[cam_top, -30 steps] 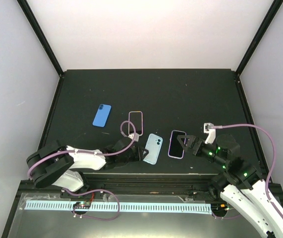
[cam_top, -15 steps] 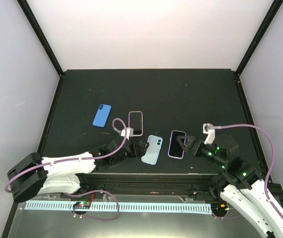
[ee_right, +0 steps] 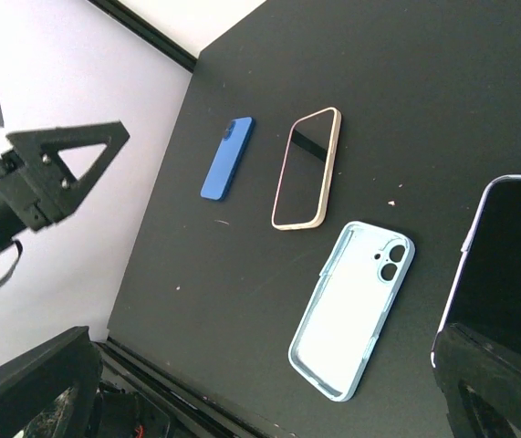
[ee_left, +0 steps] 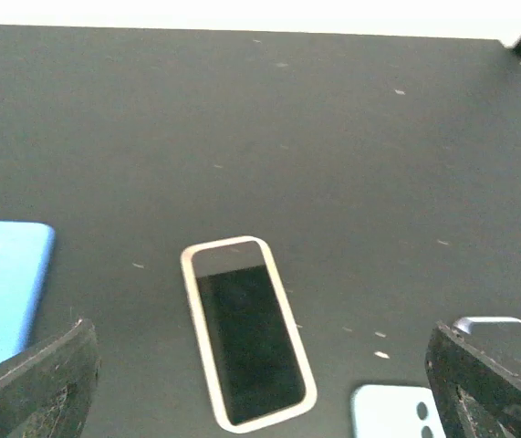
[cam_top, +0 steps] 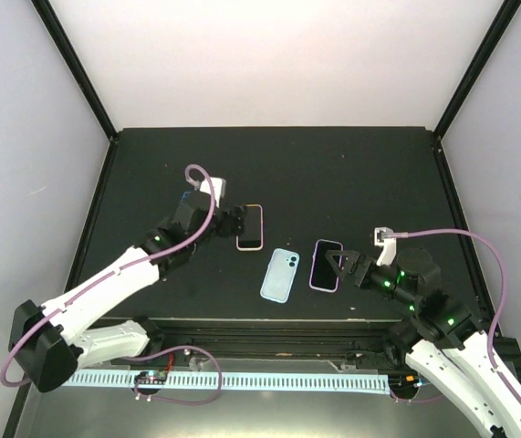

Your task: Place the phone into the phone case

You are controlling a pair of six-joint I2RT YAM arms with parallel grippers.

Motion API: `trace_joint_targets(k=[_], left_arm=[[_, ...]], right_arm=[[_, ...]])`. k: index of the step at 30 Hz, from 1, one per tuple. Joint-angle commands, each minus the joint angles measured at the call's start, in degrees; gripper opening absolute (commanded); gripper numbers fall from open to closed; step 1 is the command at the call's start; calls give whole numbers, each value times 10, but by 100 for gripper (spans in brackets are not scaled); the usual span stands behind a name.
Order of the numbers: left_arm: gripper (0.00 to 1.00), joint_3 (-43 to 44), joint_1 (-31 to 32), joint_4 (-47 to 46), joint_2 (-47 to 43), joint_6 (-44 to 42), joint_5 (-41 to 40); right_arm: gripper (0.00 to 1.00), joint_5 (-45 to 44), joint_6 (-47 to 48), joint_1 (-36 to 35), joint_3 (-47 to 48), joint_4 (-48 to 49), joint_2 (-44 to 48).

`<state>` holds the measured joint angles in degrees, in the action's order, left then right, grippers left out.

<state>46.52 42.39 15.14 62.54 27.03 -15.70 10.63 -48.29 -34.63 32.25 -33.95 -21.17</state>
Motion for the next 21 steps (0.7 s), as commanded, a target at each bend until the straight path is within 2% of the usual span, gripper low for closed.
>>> trace_joint_targets(k=[1, 7, 15, 21], left_arm=[[99, 52, -80, 87, 24, -139, 42], [99, 118, -183, 125, 100, -244, 81], [99, 221, -261, 229, 313, -328, 62], [99, 220, -304, 202, 361, -349, 77]], right_arm=[[100, -4, 10, -3, 1, -3, 8], [100, -5, 18, -3, 6, -8, 11], [100, -6, 26, -3, 8, -13, 14], [100, -2, 28, -3, 5, -19, 17]])
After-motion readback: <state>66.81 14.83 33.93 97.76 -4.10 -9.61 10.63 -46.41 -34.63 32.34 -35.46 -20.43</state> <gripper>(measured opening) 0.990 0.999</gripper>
